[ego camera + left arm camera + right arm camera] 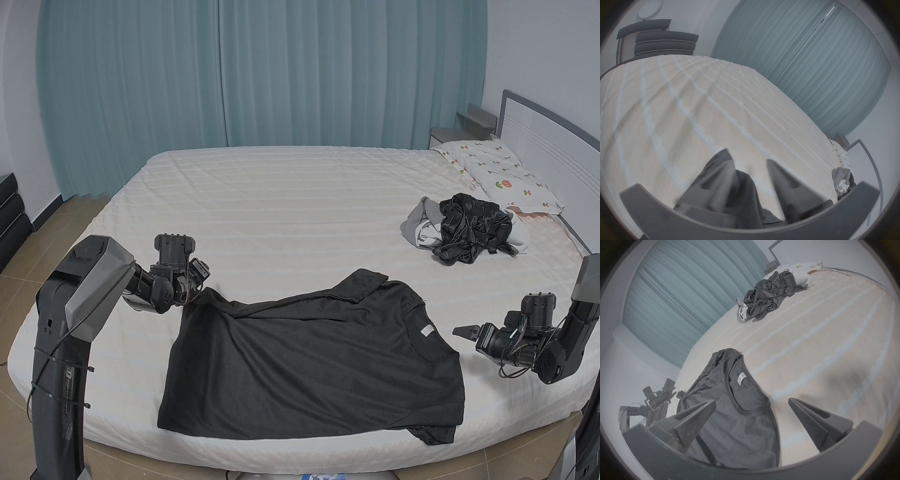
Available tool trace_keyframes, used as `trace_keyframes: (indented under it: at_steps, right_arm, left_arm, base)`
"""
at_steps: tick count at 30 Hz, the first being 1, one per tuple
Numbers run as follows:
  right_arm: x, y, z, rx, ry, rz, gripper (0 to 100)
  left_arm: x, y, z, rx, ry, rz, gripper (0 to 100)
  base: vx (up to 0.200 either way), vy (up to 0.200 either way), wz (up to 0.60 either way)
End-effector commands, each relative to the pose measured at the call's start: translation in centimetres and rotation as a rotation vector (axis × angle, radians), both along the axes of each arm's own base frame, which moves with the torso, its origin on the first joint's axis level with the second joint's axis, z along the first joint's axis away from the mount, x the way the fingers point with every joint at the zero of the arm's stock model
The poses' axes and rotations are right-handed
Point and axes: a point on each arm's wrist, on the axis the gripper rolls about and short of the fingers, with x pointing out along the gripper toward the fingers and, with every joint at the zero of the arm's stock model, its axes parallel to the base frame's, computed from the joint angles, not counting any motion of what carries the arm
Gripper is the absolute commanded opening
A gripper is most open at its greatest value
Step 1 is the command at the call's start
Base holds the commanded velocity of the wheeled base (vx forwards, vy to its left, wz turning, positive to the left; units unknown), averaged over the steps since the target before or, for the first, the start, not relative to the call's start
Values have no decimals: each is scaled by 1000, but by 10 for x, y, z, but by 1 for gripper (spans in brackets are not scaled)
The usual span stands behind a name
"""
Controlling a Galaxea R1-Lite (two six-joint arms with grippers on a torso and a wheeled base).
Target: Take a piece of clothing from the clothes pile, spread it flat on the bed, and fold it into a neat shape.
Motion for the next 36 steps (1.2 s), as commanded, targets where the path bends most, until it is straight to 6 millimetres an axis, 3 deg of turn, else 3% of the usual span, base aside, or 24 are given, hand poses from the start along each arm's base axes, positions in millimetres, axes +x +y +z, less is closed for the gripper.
trace_keyframes:
  at_steps: [1, 13, 14, 15, 22, 36]
  right_arm:
    - [13, 13, 5, 16, -37, 29, 100]
    - [109, 41, -2, -6, -32, 60, 100]
    - [109, 41, -2, -6, -32, 60, 100]
    - [126, 45, -11, -7, -37, 65, 100]
    - [160, 53, -40, -43, -11, 58, 100]
    - [210, 61, -54, -43, -52, 53, 100]
  left_arm:
    - [-5, 14, 9, -31, 0, 41, 100]
    - [-75, 24, 12, -174, 182, -52, 100]
    - [-75, 24, 12, -174, 182, -52, 100]
    - [-86, 24, 11, -203, 202, -60, 100]
    - [-125, 26, 2, -228, 191, -82, 100]
    - [-143, 28, -11, -270, 205, -52, 100]
  base:
    - [0, 0, 0]
    - [0, 0, 0]
    - [0, 0, 0]
    - [0, 0, 0]
    - [0, 0, 0]
    - [0, 0, 0]
